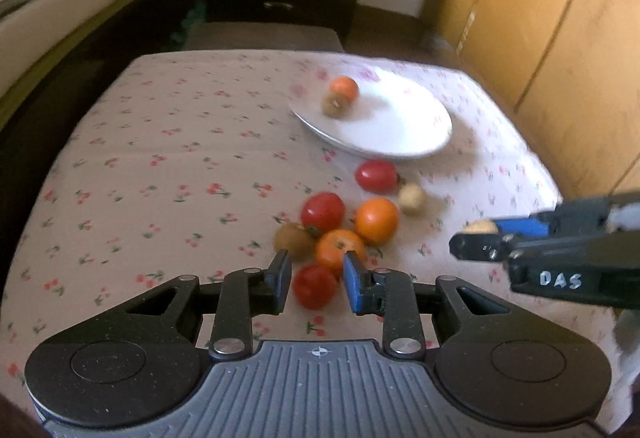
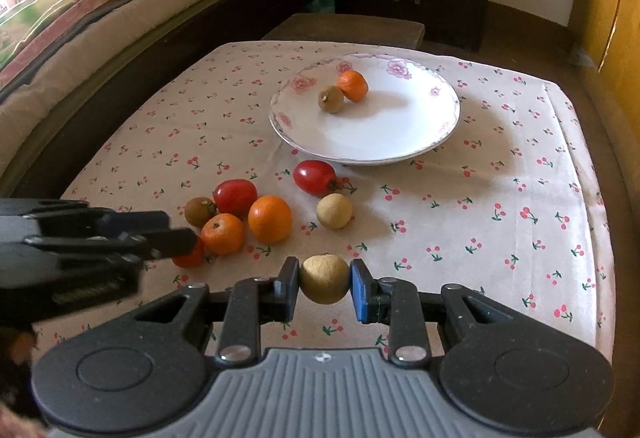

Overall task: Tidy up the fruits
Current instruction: 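Lift the tan fruit with the right tool while the left tool holds the tomato, then carry the red tomato and tan fruit in both tools over the white plate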

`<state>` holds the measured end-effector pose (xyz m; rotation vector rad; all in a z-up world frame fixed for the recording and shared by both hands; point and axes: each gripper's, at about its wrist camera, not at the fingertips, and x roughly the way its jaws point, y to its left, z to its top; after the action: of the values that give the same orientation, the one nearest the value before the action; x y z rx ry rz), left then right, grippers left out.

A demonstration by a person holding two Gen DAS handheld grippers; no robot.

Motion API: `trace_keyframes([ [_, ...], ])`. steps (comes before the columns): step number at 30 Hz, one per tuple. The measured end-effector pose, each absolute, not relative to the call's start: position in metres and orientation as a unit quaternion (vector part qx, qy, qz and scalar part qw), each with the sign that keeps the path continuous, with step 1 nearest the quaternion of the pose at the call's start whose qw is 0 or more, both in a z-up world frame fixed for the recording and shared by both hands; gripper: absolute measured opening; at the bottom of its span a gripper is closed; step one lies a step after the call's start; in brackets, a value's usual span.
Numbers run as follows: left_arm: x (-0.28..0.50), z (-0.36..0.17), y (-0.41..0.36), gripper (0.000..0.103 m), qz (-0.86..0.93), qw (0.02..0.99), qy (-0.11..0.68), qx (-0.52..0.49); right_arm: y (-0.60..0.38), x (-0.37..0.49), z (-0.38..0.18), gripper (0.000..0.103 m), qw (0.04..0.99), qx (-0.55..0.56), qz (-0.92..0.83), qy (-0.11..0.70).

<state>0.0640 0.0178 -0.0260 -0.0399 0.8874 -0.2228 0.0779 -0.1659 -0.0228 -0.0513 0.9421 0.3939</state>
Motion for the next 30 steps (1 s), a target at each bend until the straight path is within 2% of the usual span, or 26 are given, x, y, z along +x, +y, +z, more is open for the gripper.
trace_keyframes([
  [4,0.066,-0.037,0.007,0.038,-0.105,0.894,0.435,0.022,-0.171,0.079,-0.026,0.029,0.871,-0.022,0.184,0.455],
  [9,0.065,-0.048,0.007,0.037,-0.101,0.888,0.449,0.025,-0.171,0.079,-0.027,0.029,0.870,-0.023,0.186,0.456],
  [30,0.062,-0.027,-0.001,0.034,-0.081,0.900,0.428,0.026,-0.161,0.074,-0.019,0.029,0.877,-0.045,0.188,0.439],
])
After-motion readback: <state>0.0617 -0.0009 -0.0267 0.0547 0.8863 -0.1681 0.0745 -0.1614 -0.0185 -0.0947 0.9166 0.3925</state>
